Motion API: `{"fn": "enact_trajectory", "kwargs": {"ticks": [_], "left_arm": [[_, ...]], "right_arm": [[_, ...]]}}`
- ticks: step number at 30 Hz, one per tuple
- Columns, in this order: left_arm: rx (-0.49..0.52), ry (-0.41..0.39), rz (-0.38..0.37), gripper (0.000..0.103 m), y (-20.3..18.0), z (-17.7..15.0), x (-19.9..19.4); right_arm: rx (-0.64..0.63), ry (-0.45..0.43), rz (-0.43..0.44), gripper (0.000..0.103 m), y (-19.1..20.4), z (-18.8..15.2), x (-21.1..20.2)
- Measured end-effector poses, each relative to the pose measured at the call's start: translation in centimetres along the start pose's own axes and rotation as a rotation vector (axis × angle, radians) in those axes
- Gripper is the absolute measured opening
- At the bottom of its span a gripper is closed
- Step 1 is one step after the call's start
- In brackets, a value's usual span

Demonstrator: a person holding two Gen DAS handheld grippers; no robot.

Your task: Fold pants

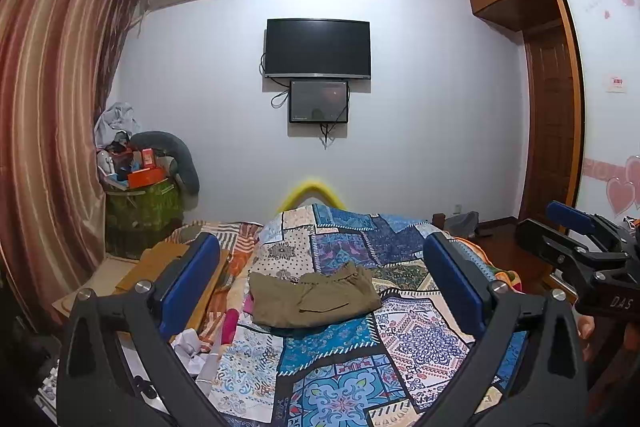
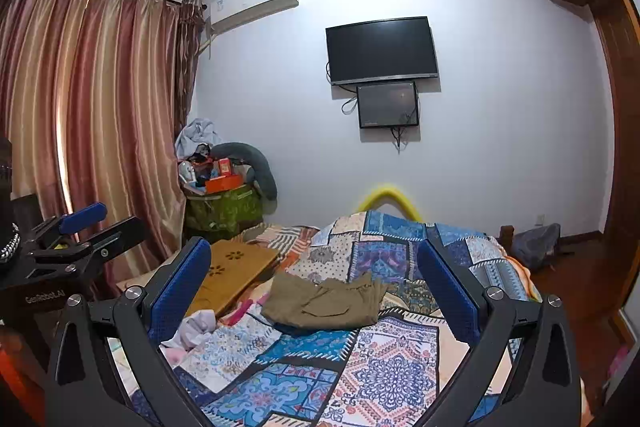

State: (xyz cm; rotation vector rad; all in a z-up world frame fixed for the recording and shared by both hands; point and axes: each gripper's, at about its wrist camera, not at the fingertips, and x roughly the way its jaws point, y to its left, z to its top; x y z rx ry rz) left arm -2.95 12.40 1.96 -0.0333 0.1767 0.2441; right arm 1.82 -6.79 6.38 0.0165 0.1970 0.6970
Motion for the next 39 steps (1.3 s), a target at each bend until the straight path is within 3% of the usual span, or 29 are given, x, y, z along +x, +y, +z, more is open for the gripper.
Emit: {"fn": "enact_trajectory", "kwargs": {"ticks": [39], "left_arm": [[0.011,0.033,-0.019,0.103,-0.6,-0.7,1.5]], "right_arm": [[0.007,0.037,-0.008,0.102,-0.3,-0.2,0.0]]}}
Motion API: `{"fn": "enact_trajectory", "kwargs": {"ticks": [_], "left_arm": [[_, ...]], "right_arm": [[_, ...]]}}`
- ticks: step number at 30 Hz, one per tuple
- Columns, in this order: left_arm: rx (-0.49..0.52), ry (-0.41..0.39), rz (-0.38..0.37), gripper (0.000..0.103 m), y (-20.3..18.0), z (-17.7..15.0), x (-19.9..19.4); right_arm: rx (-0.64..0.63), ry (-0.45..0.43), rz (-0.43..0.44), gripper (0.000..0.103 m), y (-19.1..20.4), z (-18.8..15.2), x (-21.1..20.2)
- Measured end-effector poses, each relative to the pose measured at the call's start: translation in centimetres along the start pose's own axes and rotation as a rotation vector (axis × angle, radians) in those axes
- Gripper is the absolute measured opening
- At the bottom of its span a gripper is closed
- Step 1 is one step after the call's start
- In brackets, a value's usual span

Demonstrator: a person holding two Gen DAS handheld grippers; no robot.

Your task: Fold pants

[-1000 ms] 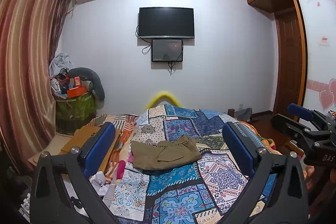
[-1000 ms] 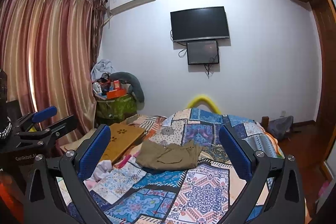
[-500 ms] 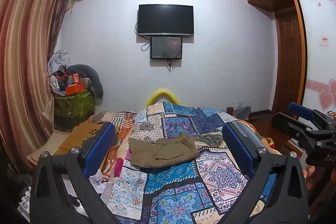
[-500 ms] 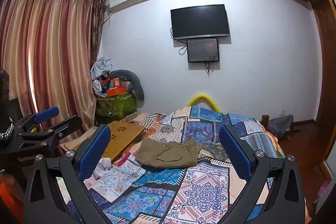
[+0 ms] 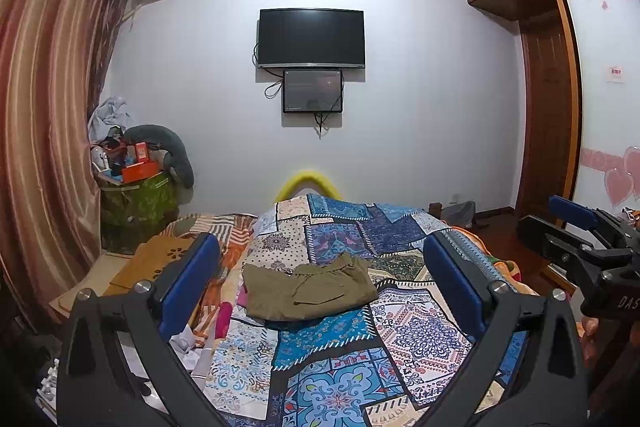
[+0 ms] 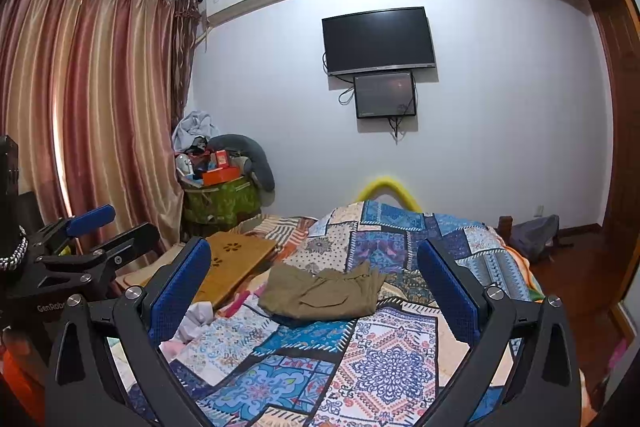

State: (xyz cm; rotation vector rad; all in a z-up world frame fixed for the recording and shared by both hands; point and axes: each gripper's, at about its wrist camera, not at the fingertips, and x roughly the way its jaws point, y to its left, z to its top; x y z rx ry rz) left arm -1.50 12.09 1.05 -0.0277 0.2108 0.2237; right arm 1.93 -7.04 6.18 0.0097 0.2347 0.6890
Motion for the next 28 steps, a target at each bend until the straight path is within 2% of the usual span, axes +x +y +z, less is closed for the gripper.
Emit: {"fn": "enact_trajectory", "kwargs": {"ticks": [10,16,28], "left_arm": [[-0.014,0.001,-0.040,0.103,0.12,0.22,-0.08],[0.004,-0.006,-0.026,0.103,-0.11,0.14,-0.17],[-0.007,0.010,-0.046,0.103,0.08,0.04,0.01]], "right_arm": [[0.000,-0.004,0.001,0.102,-0.02,-0.08,-0.08],[0.001,-0.007,0.001,0.103,0.01,-0.11,-0.14],[0.002,-0.005,0.000,0.103,0.09,-0.21,-0.03]]}}
